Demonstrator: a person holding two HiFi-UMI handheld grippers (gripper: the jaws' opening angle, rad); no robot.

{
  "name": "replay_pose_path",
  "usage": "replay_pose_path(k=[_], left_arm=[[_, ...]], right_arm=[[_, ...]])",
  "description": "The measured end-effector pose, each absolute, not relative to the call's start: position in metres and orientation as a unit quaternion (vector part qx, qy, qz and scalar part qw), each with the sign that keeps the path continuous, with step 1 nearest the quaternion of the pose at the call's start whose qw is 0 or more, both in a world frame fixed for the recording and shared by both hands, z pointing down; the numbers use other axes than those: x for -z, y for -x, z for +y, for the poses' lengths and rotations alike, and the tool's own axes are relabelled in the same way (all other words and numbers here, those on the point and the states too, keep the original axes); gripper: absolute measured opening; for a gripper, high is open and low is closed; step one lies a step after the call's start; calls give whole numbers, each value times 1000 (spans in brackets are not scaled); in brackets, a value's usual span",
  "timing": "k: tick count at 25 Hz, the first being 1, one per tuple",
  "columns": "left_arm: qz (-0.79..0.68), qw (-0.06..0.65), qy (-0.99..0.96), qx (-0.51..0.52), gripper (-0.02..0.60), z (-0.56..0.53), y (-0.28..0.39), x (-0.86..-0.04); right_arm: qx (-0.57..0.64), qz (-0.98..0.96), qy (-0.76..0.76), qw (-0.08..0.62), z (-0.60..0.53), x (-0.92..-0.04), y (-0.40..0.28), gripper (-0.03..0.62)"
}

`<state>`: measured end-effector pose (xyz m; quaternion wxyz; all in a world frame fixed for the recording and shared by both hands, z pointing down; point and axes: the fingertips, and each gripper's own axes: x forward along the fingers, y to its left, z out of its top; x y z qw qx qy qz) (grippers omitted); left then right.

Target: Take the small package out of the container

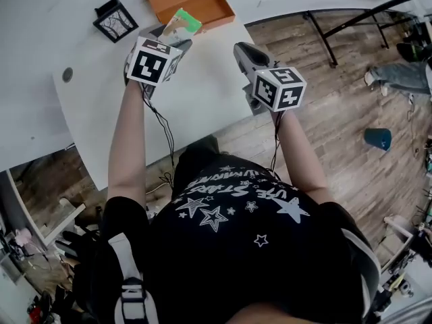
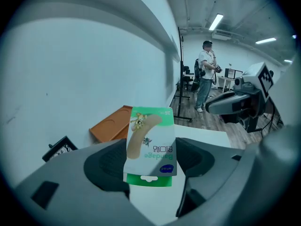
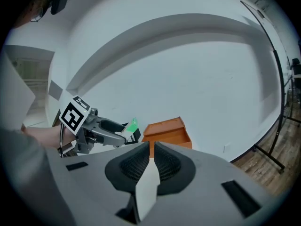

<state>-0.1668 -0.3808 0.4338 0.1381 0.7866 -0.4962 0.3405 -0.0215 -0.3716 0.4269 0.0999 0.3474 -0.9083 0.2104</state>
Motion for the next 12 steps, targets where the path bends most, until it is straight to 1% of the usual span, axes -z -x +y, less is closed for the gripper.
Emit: replay_pose_path(k=[12], left_arm=[[-537,147,-779,-287,354,-234,125,-430]], right_arm=[[-195,-922,-318,98,-262,-419,-6,58]])
